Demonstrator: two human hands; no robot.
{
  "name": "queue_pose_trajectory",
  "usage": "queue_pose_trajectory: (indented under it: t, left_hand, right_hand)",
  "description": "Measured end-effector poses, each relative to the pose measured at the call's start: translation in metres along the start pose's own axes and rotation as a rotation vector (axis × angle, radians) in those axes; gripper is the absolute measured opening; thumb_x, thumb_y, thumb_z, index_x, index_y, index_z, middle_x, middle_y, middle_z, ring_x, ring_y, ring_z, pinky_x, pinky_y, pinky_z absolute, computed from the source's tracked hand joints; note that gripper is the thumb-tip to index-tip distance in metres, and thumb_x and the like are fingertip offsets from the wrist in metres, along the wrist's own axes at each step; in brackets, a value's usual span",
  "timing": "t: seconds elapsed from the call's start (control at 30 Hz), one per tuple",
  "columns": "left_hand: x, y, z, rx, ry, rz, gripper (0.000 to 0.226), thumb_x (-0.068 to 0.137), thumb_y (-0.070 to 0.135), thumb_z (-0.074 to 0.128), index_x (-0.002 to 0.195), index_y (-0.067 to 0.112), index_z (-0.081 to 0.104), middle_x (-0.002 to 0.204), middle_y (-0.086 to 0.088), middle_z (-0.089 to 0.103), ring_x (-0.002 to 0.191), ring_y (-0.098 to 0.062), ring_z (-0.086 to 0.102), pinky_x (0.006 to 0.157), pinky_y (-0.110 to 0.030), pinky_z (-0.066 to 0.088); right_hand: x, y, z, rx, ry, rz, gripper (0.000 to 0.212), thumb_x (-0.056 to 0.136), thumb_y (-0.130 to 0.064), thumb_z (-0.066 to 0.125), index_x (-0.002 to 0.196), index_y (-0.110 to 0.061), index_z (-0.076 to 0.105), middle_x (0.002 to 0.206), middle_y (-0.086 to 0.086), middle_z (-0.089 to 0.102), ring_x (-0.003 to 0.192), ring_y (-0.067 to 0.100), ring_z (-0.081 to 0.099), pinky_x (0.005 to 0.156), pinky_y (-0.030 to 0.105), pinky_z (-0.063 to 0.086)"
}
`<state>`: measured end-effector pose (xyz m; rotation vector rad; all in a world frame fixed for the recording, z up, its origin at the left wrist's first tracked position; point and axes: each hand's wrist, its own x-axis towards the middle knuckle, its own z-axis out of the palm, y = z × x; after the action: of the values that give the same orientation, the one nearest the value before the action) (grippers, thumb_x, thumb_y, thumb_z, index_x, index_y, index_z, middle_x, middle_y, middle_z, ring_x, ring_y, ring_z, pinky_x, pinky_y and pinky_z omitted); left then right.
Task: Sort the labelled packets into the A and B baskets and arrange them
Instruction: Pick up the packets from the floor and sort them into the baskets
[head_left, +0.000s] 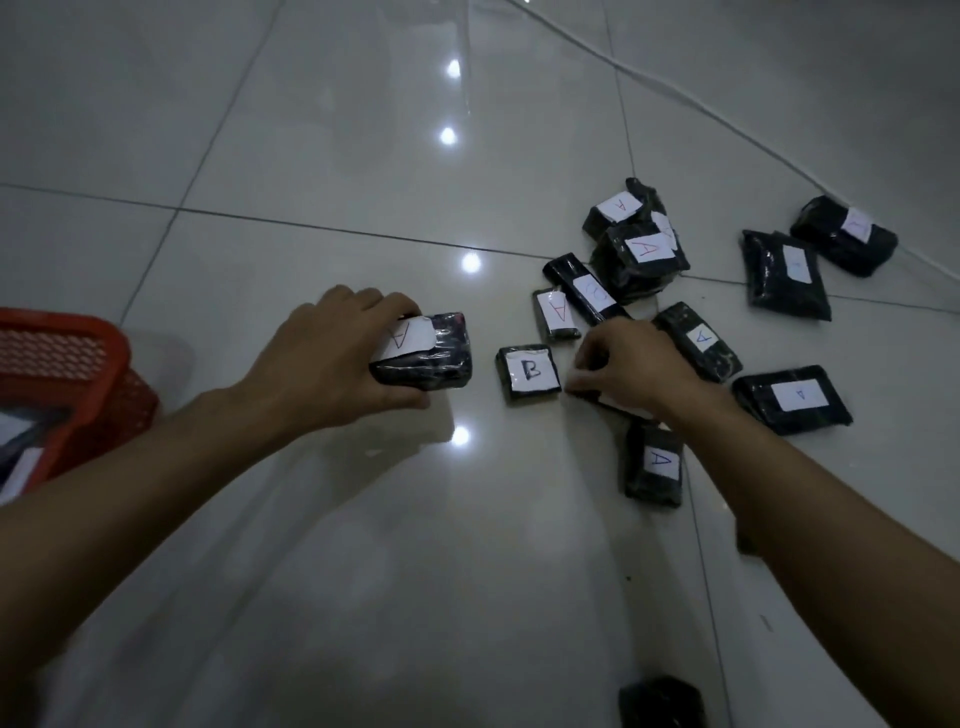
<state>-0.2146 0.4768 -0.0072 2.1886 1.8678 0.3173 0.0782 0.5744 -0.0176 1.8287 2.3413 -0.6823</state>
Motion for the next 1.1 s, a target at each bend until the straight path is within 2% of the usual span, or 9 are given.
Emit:
queue_pose_trajectory:
  t: [0.07,0.23,0.3,0.37,0.43,0.67,0.83,1.0,1.1]
  left_hand:
    - [-0.01,-0.001,-0.005,0.004,0.019,-0.014,0.078,0.061,0.07,0.071,0.124,0.029,0.049,0.104,0.007,0.054,0.091,-0.013,0.039,0.073,-0.035,0.036]
    - [-0.047,-0.01,-0.041,0.017,0.084,-0.082,0.079,0.062,0.063,0.077,0.128,0.029,0.051,0.112,0.003,0.051,0.097,-0.019,0.046,0.08,-0.039,0.042]
    - [-0.067,-0.022,-0.065,0.028,0.119,-0.134,0.079,0.061,0.059,0.079,0.129,0.029,0.051,0.114,0.003,0.05,0.1,-0.02,0.048,0.084,-0.041,0.045]
    - [-0.093,-0.039,-0.089,0.053,0.158,-0.203,0.079,0.059,0.06,0.076,0.128,0.03,0.052,0.112,0.004,0.05,0.099,-0.021,0.048,0.084,-0.043,0.046]
    - [-0.123,-0.06,-0.107,0.074,0.219,-0.278,0.08,0.054,0.066,0.066,0.124,0.03,0.053,0.109,0.004,0.051,0.097,-0.023,0.05,0.082,-0.044,0.047]
    - [-0.253,-0.125,-0.127,0.127,0.281,-0.601,0.079,0.052,0.069,0.061,0.12,0.03,0.054,0.106,0.008,0.051,0.101,-0.02,0.05,0.083,-0.043,0.046]
    - [-0.309,-0.142,-0.118,0.144,0.17,-0.807,0.078,0.06,0.054,0.08,0.128,0.03,0.051,0.113,0.007,0.051,0.108,-0.019,0.046,0.088,-0.039,0.042]
    - [-0.321,-0.139,-0.109,0.139,0.017,-0.87,0.077,0.068,0.045,0.079,0.135,0.036,0.042,0.135,0.007,0.045,0.125,-0.019,0.035,0.102,-0.043,0.034]
    - [-0.31,-0.136,-0.105,0.174,-0.037,-0.86,0.076,0.072,0.043,0.076,0.139,0.036,0.04,0.138,0.006,0.043,0.128,-0.019,0.032,0.105,-0.041,0.029]
  right_hand:
    - [-0.006,-0.016,-0.015,0.126,0.082,-0.057,0.016,0.082,-0.034,0.079,0.085,-0.02,0.073,0.083,-0.006,0.07,0.082,0.011,0.067,0.071,0.029,0.054]
    - [-0.031,-0.081,-0.061,0.319,0.223,-0.179,0.023,0.092,-0.04,0.067,0.086,-0.019,0.072,0.077,-0.006,0.068,0.056,-0.007,0.058,0.043,0.006,0.037]
    - [-0.037,-0.109,-0.066,0.435,0.197,-0.232,0.023,0.092,-0.04,0.066,0.087,-0.019,0.073,0.075,-0.003,0.07,0.056,-0.004,0.058,0.049,0.008,0.043]
    - [-0.037,-0.142,-0.061,0.558,0.132,-0.277,0.022,0.092,-0.037,0.067,0.089,-0.016,0.074,0.076,0.002,0.071,0.061,0.008,0.06,0.061,0.025,0.055]
    - [-0.036,-0.179,-0.05,0.621,0.087,-0.333,0.019,0.092,-0.033,0.068,0.088,-0.015,0.074,0.074,0.004,0.072,0.063,0.015,0.063,0.067,0.034,0.059]
    - [-0.046,-0.317,0.016,0.526,-0.032,-0.587,0.011,0.093,-0.025,0.069,0.097,-0.015,0.071,0.08,0.001,0.073,0.06,0.013,0.071,0.063,0.03,0.061]
    - [-0.065,-0.382,0.076,0.405,-0.162,-0.723,0.01,0.088,-0.019,0.074,0.089,-0.013,0.066,0.071,0.003,0.072,0.051,0.007,0.067,0.052,0.023,0.056]
    - [-0.075,-0.404,0.118,0.163,-0.197,-0.901,0.011,0.086,-0.024,0.076,0.093,-0.016,0.074,0.088,-0.003,0.072,0.078,0.01,0.067,0.074,0.027,0.055]
    - [-0.069,-0.395,0.111,0.207,-0.174,-0.888,0.016,0.085,-0.023,0.077,0.1,-0.017,0.075,0.092,-0.004,0.073,0.083,0.007,0.067,0.079,0.026,0.056]
